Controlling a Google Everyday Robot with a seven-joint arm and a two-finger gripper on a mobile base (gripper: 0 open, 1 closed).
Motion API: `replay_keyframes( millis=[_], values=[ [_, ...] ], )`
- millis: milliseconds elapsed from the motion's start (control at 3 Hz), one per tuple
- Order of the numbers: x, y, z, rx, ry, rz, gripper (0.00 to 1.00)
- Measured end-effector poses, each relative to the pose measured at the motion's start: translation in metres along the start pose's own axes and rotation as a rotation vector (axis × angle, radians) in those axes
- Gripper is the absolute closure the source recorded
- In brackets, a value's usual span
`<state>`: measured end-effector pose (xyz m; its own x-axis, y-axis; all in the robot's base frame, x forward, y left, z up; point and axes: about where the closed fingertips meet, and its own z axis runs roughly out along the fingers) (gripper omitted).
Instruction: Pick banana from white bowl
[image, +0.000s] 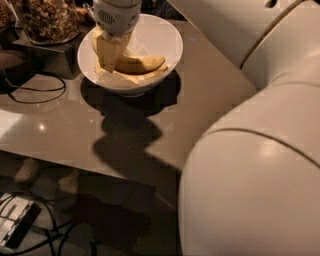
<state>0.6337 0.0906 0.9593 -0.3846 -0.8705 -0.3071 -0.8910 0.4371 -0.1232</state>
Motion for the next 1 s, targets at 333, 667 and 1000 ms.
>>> replay_keyframes(
  millis=[333, 667, 1000],
  values=[
    [-0.002, 0.04, -0.015, 0.002, 0.01, -0.076, 1.0],
    [-0.002, 0.04, -0.015, 0.002, 0.01, -0.076, 1.0],
    [-0.012, 0.065, -0.016, -0.01, -0.004, -0.139, 1.0]
  ],
)
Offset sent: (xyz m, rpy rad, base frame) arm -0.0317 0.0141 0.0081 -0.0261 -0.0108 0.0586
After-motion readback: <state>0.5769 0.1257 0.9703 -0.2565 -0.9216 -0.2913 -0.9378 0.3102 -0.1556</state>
